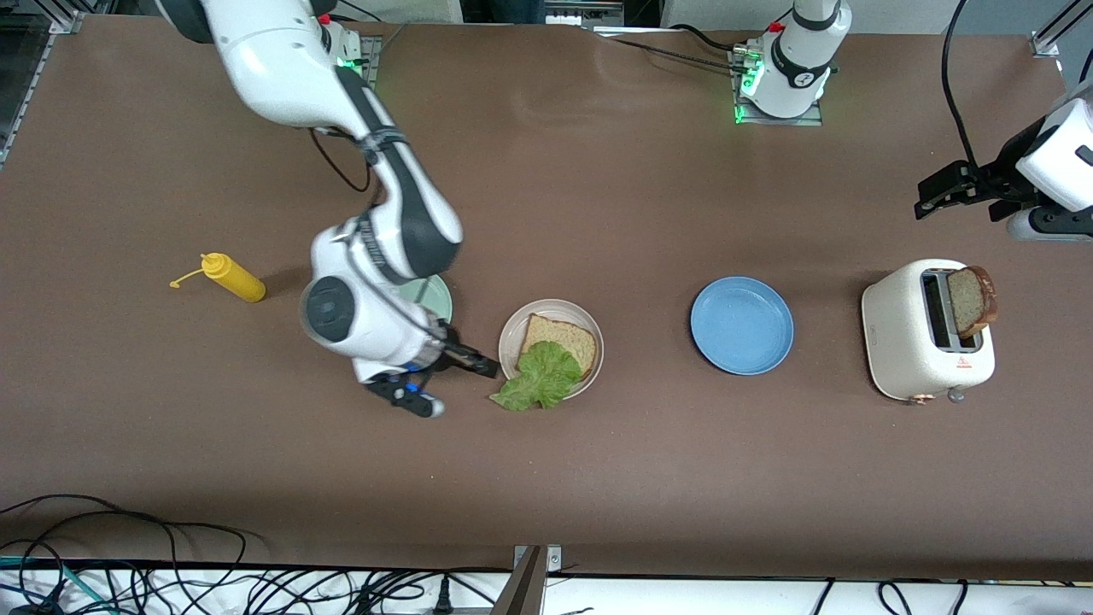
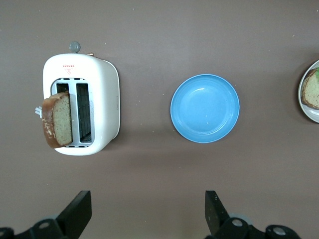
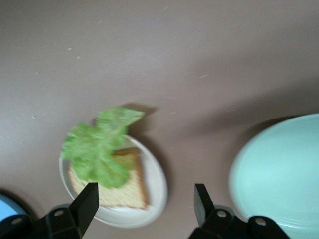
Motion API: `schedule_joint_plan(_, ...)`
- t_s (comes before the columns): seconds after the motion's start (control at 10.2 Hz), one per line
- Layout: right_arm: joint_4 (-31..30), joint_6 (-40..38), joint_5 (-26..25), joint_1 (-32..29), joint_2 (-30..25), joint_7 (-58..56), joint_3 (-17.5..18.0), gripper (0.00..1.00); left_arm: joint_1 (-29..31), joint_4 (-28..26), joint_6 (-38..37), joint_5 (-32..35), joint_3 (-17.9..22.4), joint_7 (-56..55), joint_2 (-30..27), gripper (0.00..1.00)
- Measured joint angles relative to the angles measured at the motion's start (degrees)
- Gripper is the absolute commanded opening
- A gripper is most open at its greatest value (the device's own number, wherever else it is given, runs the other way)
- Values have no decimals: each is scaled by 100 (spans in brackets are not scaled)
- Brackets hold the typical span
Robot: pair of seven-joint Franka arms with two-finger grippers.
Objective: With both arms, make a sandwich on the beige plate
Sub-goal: 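Withdraw the right gripper from the plate toward the yellow bottle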
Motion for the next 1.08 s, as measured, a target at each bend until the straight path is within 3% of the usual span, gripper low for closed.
schedule_joint_plan(0.29,12,-1551,-19,-819,-543,-1892,-353,86,1,4,0,0,-11,0,2,100)
schedule_joint_plan(0.49,11,-2341,-46,-960,-754,-3012,-929,89,1,7,0,0,-16,0,5,100)
schedule_joint_plan(0.59,8,-2675,-73,-955,-812,-3592,-1274,96,2,9,0,0,-17,0,7,100)
schedule_joint_plan(0.69,-33,-2899,-87,-953,-865,-4234,-1620,100,1,11,0,0,-19,0,9,100)
schedule_joint_plan(1.08,-808,-3058,-194,-970,-1221,-6931,-2765,100,-3,21,-2,0,-33,0,12,100)
